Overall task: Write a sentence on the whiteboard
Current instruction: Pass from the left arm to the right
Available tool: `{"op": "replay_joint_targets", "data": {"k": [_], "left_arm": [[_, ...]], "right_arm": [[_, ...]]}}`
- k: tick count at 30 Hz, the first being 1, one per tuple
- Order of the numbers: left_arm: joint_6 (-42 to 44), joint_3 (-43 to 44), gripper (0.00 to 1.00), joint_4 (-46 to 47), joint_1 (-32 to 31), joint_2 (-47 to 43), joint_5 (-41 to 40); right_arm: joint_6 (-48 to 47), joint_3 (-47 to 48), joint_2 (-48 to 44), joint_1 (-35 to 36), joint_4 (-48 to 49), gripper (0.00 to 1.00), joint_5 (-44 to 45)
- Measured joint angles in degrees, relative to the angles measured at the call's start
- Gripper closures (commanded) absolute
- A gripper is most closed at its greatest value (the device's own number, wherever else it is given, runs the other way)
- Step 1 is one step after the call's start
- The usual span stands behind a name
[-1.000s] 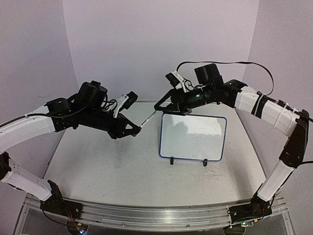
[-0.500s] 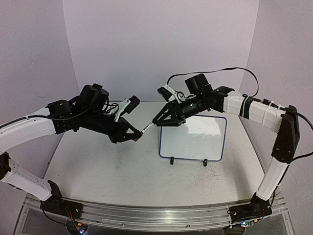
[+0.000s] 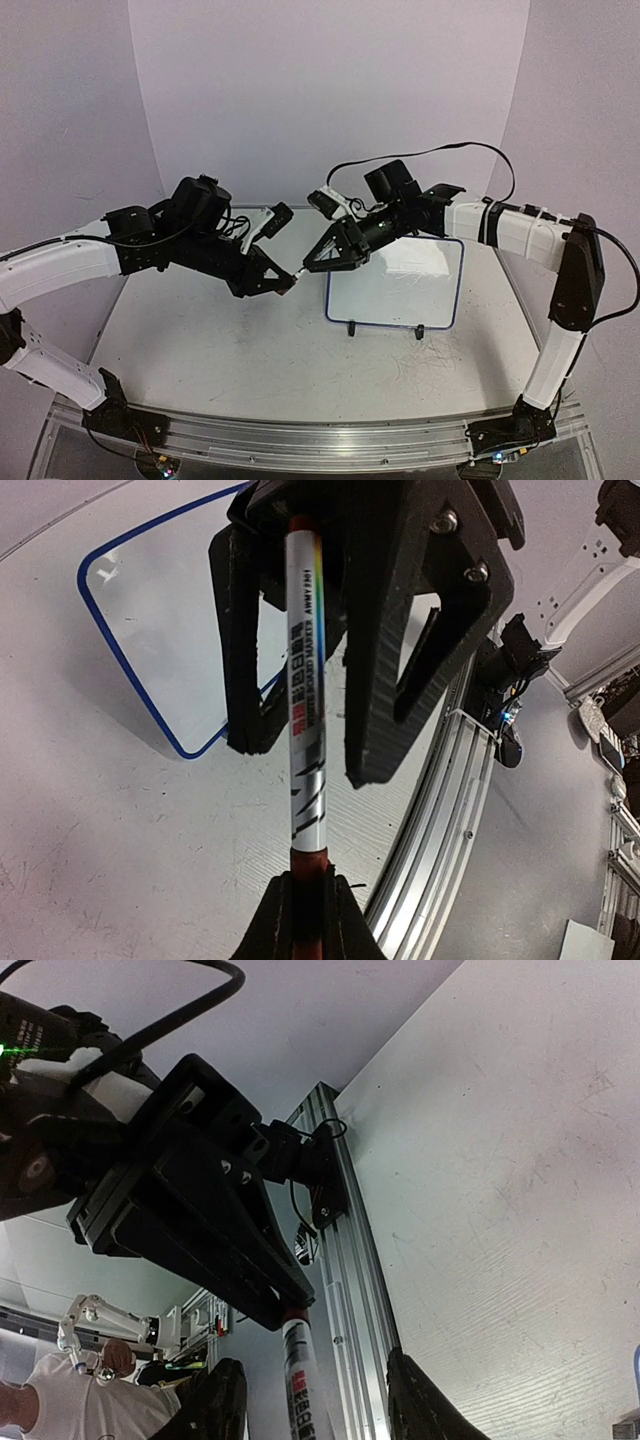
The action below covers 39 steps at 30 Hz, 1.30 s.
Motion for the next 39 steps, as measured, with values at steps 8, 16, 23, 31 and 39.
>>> {"op": "replay_joint_targets", "data": {"k": [8, 16, 23, 31, 39], "left_arm": [[-0.1, 0.0, 1.00, -1.2, -0.1, 0.5, -0.1], [0.0, 0.0, 1.00, -1.2, -0.4, 0.9, -0.3], [0.2, 0.0, 1.00, -1.2, -0.7, 0.9, -0.7], [0.3, 0.0, 0.75, -1.5, -0.7, 0.9, -1.6], [-1.7, -0.5, 0.54, 2.5, -0.7, -1.1, -1.4]], "right_arm": [[-0.7, -0.7, 0.9, 0.4, 0.6, 0.60, -1.5], [-0.9, -0.9, 0.9, 0.4, 1.2, 0.81, -2.2], [-0.6, -1.1, 0.9, 0.4, 2.0, 1.00, -2.3], [-0.2, -2.0, 0.9, 0.3, 3.9, 1.00, -2.4], [2.2, -6.4, -0.2, 0.8, 7.6, 1.00, -0.2]]}}
